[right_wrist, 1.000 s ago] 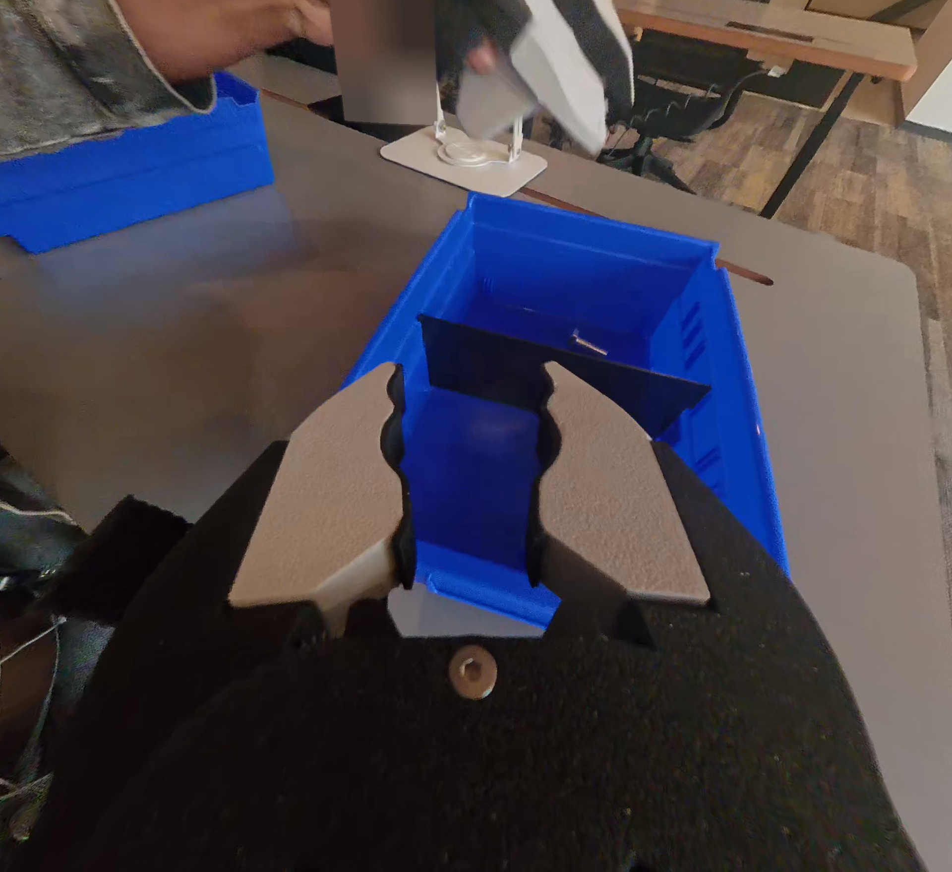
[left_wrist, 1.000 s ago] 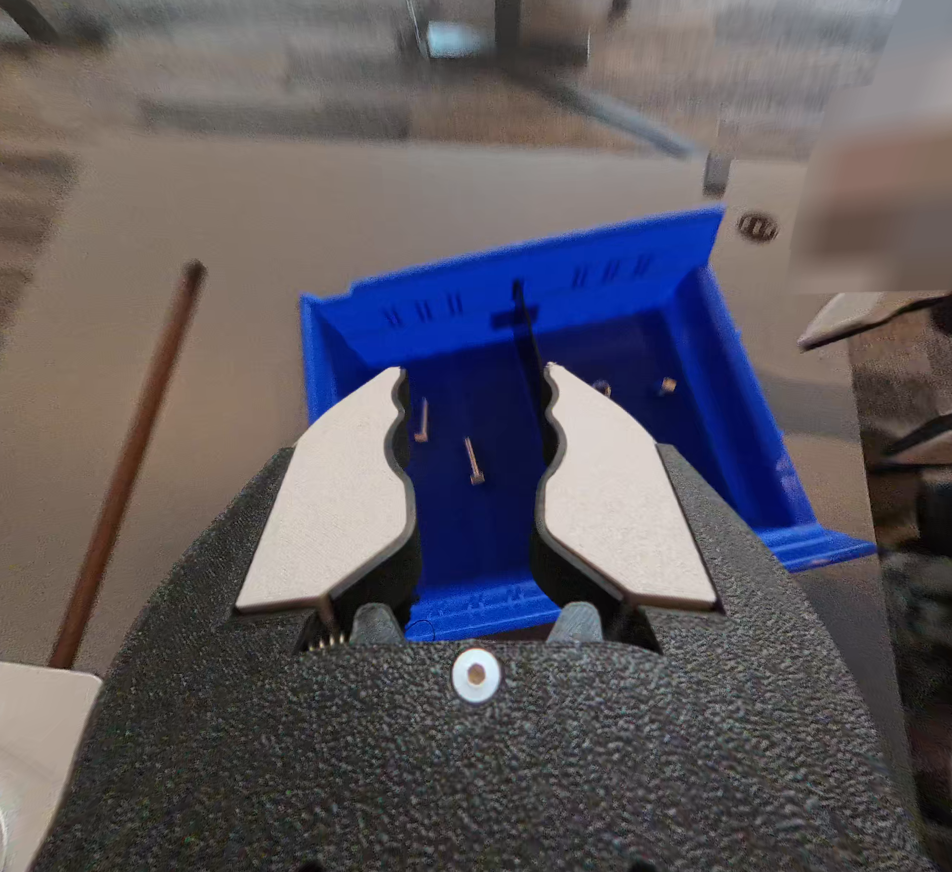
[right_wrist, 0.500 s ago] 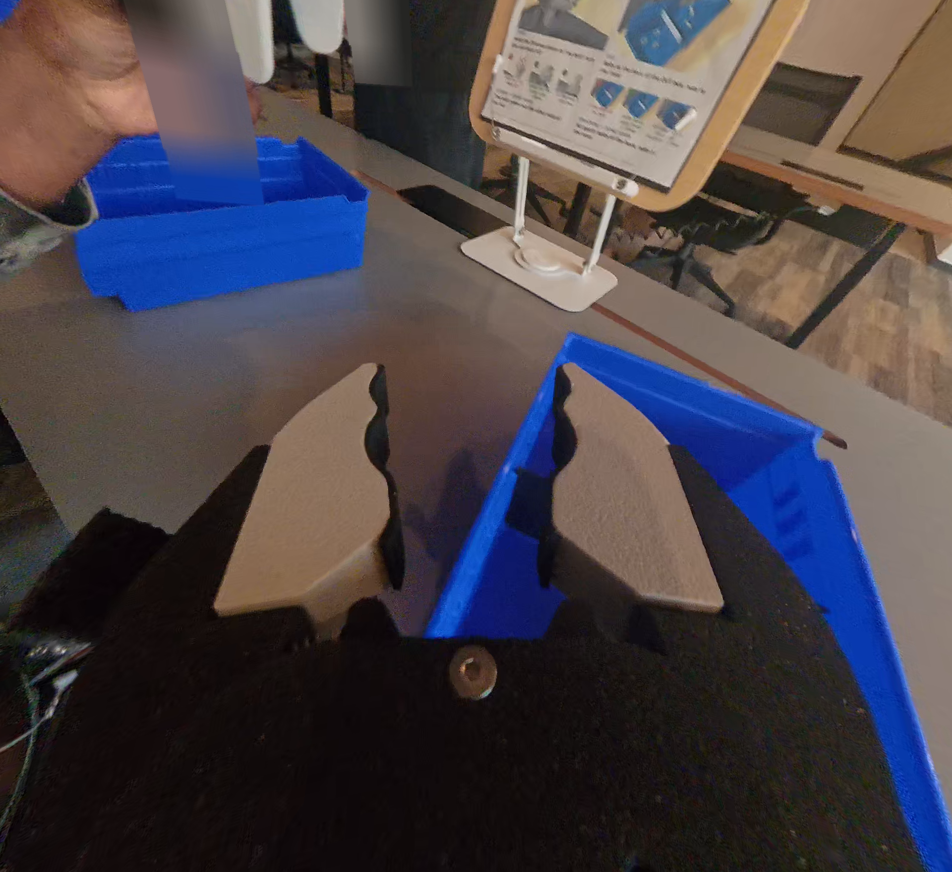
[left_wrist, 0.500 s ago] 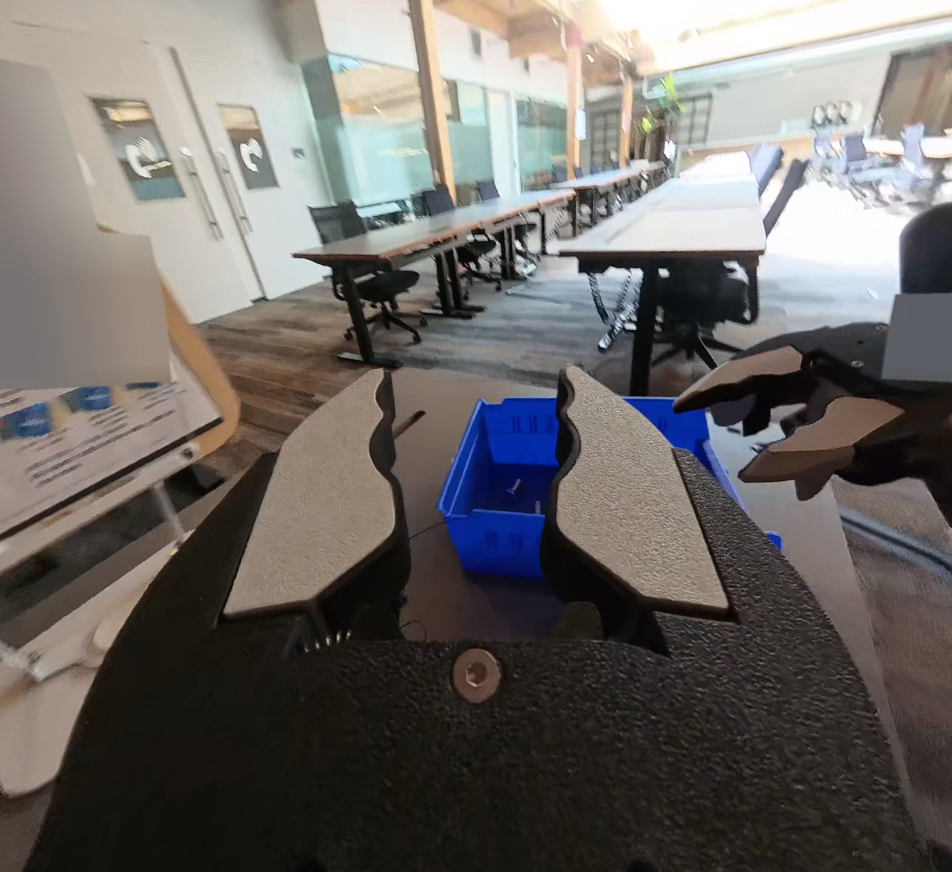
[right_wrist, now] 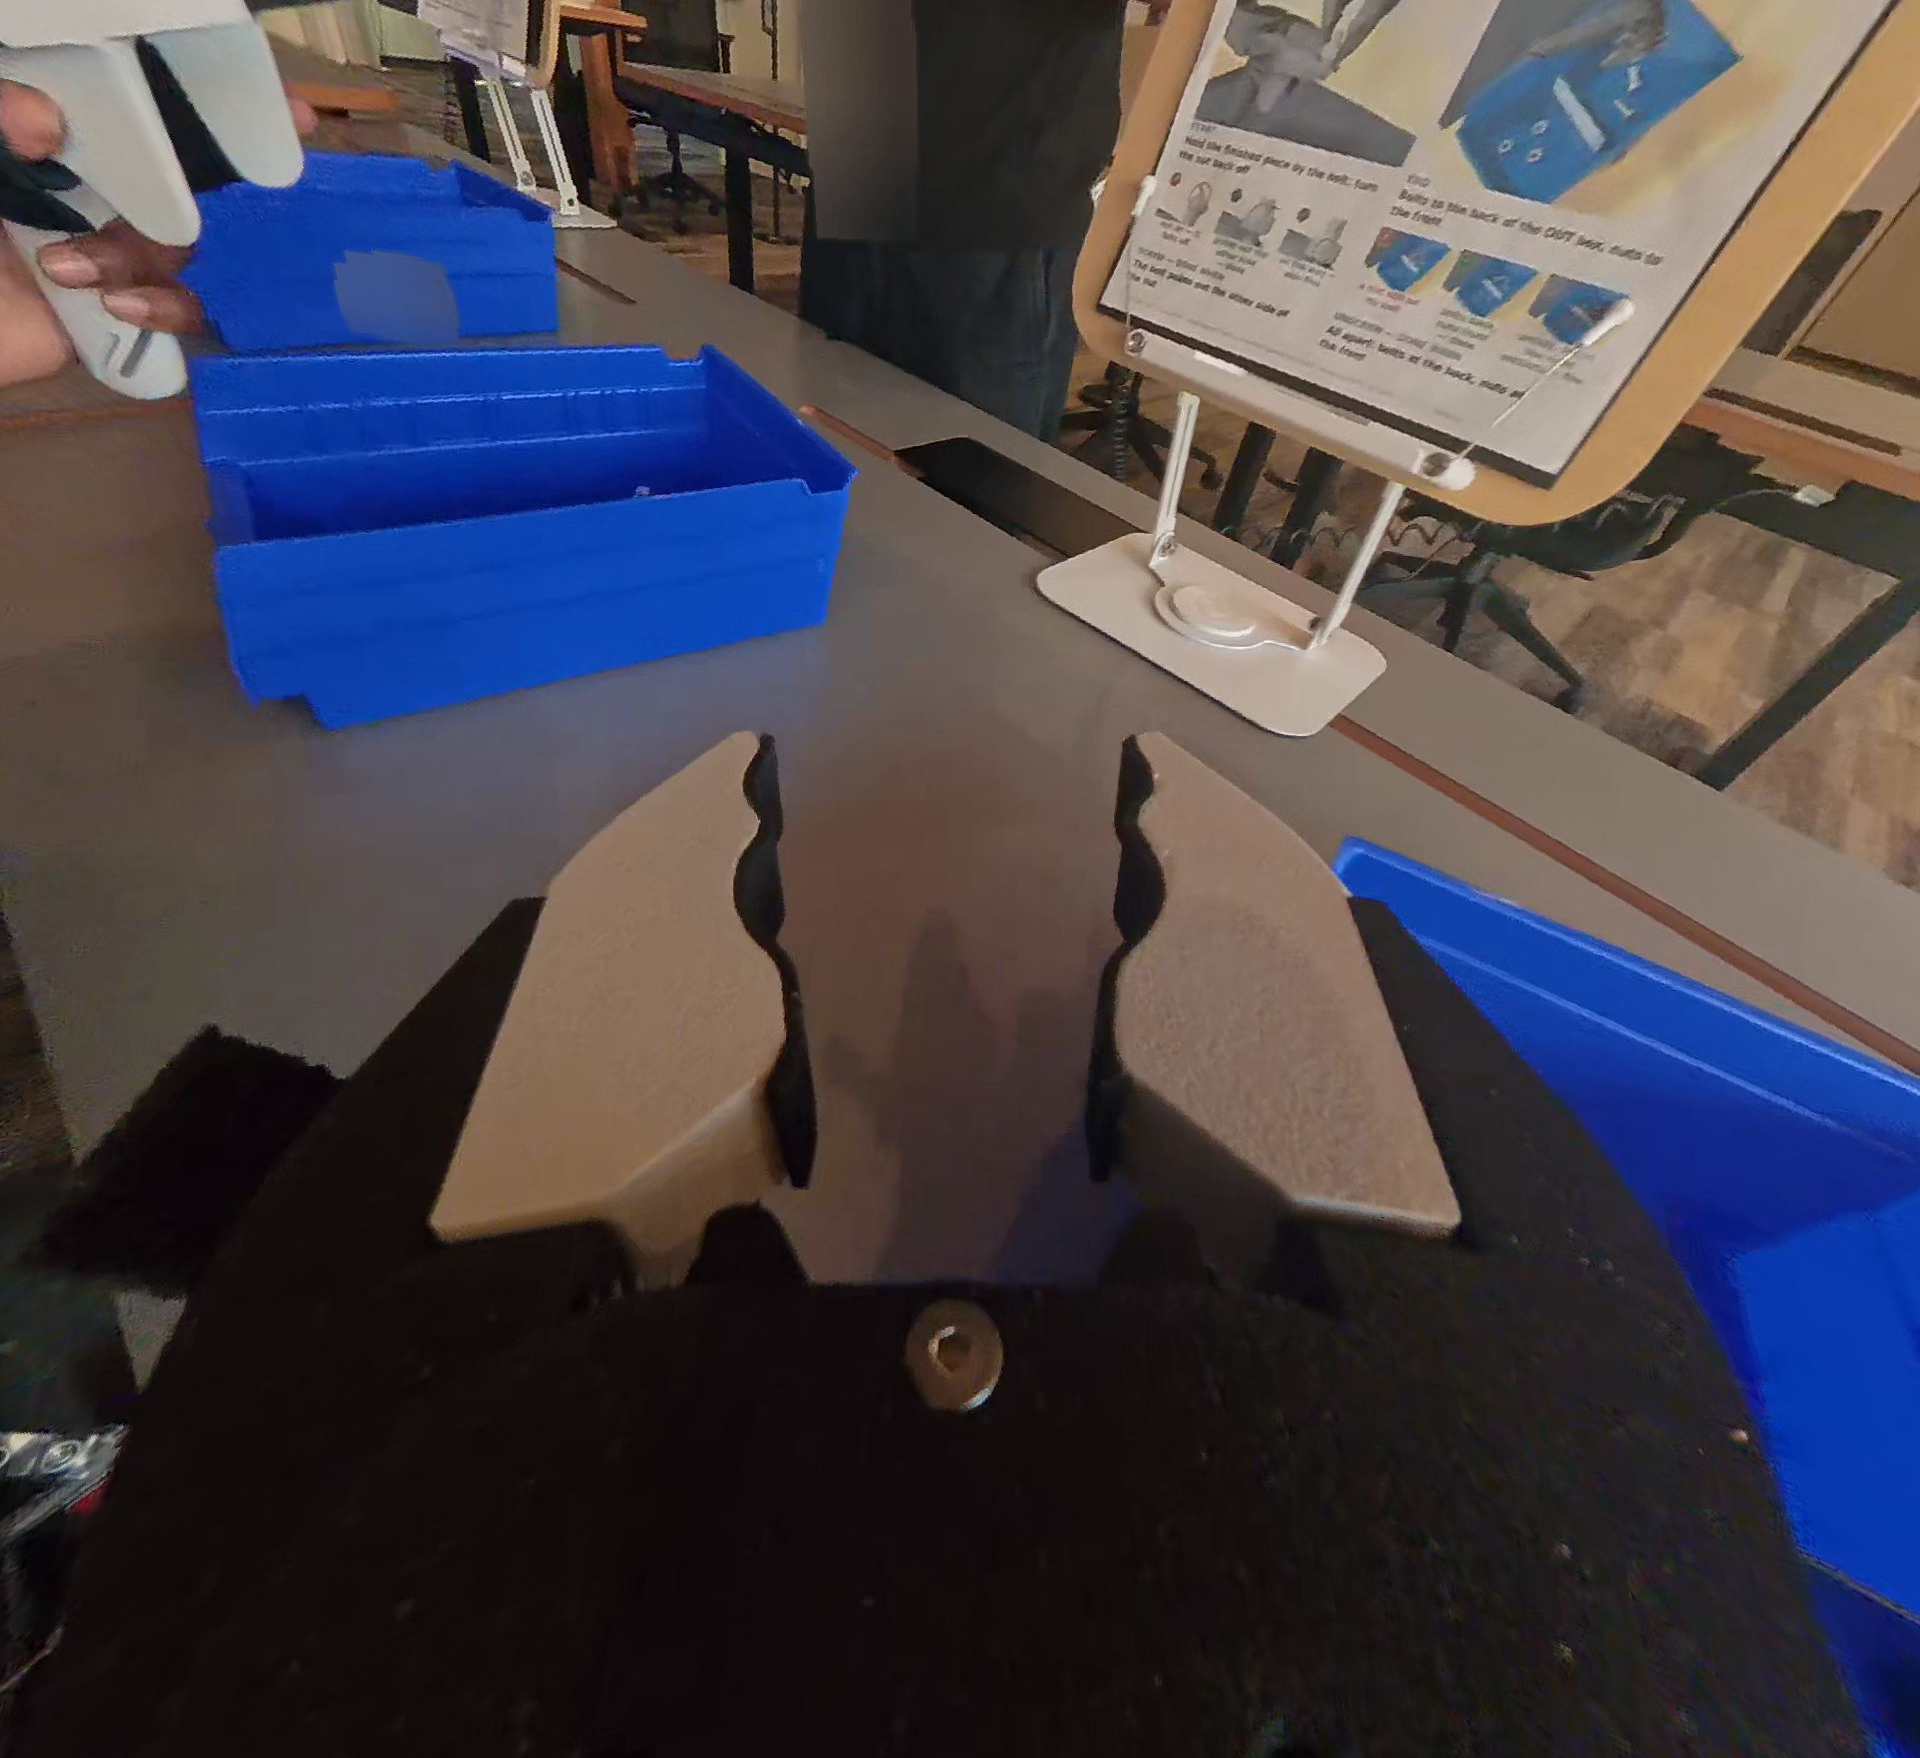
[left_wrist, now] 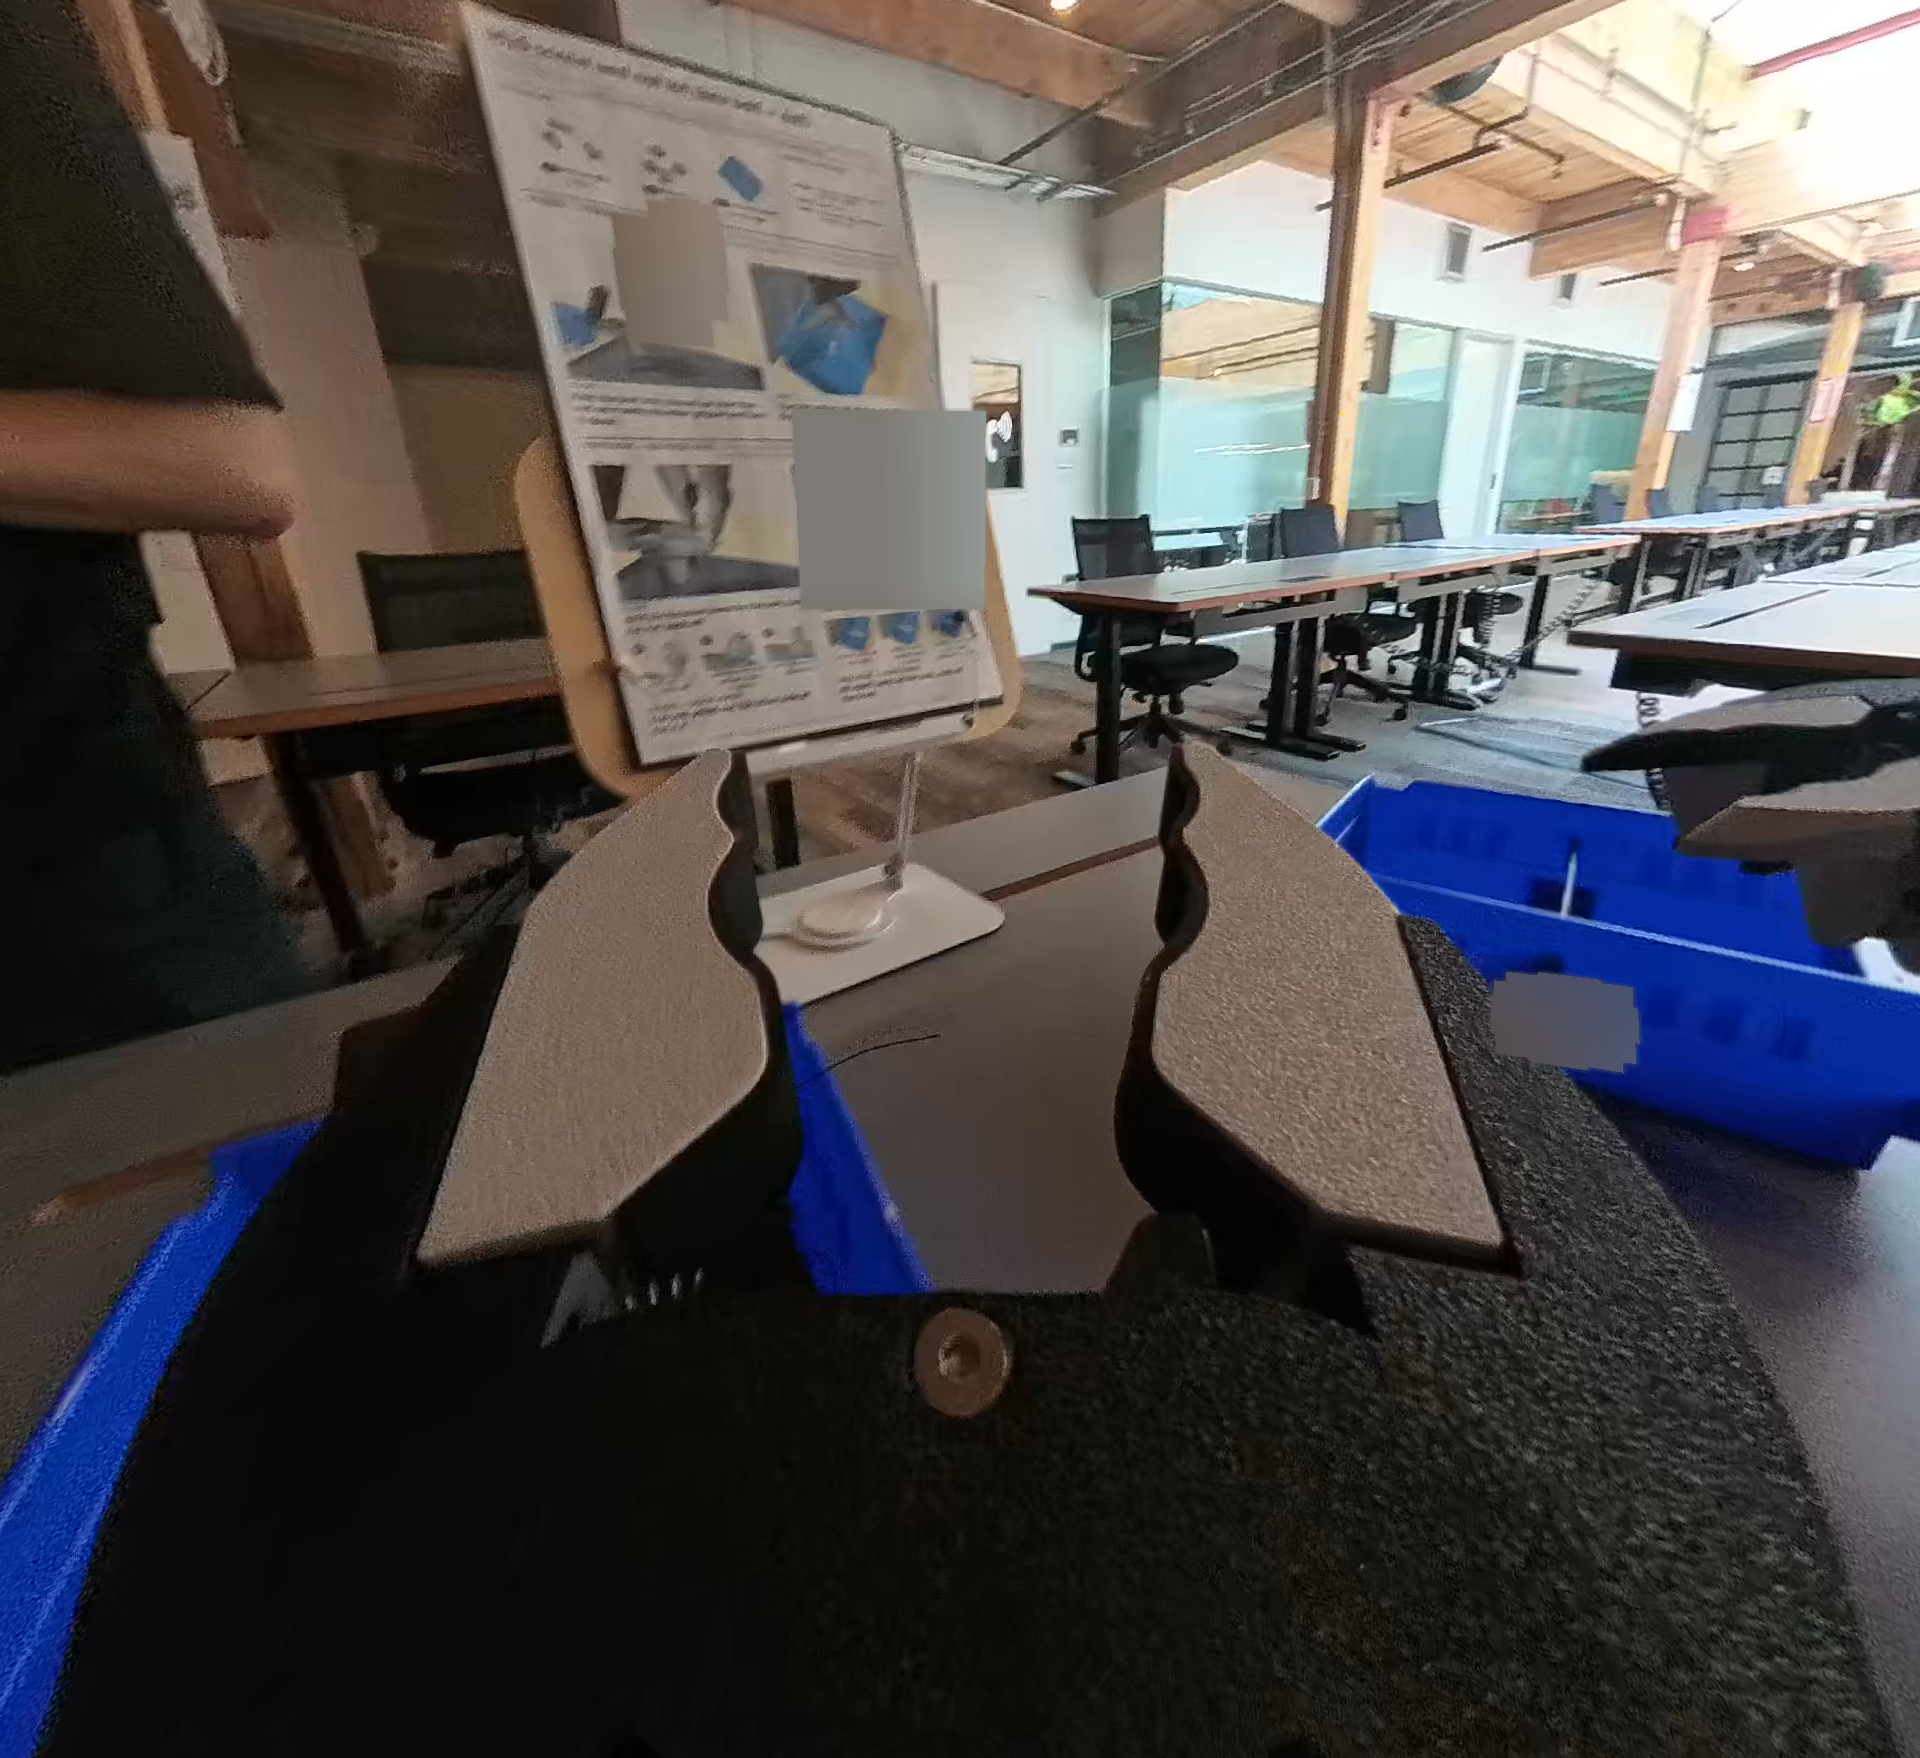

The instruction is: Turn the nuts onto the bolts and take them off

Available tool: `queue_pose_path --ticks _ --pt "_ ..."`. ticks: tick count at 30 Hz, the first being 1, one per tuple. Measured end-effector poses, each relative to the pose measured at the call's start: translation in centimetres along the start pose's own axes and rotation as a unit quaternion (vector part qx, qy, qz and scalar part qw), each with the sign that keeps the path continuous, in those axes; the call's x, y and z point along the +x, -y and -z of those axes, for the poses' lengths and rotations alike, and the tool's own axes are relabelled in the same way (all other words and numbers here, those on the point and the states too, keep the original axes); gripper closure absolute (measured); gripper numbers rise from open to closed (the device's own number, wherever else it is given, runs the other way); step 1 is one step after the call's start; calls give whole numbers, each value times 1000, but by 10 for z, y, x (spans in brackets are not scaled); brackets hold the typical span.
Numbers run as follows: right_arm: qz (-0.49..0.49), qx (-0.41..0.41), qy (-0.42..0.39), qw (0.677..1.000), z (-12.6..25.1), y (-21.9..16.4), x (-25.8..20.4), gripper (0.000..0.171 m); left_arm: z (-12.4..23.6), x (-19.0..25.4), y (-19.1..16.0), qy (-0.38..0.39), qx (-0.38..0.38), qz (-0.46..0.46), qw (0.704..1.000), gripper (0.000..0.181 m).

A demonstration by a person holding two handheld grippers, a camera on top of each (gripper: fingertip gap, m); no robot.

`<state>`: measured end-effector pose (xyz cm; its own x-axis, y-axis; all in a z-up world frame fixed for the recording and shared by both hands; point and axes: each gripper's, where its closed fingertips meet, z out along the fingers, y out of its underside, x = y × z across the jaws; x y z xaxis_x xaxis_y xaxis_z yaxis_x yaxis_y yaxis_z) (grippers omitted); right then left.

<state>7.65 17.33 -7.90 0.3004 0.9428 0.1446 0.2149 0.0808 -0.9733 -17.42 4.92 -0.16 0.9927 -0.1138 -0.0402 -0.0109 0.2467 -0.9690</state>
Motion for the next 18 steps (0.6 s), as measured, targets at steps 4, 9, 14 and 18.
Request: queue_pose_path --ticks 4,9,14,18 --pt "6 -14 8 1000 -14 -6 -7 109 27 -36 -24 38 -40 -2 998 116" --pt "4 -26 11 1000 -26 -14 -9 110 46 -85 -76 110 -160 -8 981 121" --pt "1 -31 14 999 -35 -20 -7 110 55 -113 -145 136 -309 37 940 128" --pt "0 -29 20 999 -36 -22 -5 111 55 -123 -186 130 -398 62 906 130"
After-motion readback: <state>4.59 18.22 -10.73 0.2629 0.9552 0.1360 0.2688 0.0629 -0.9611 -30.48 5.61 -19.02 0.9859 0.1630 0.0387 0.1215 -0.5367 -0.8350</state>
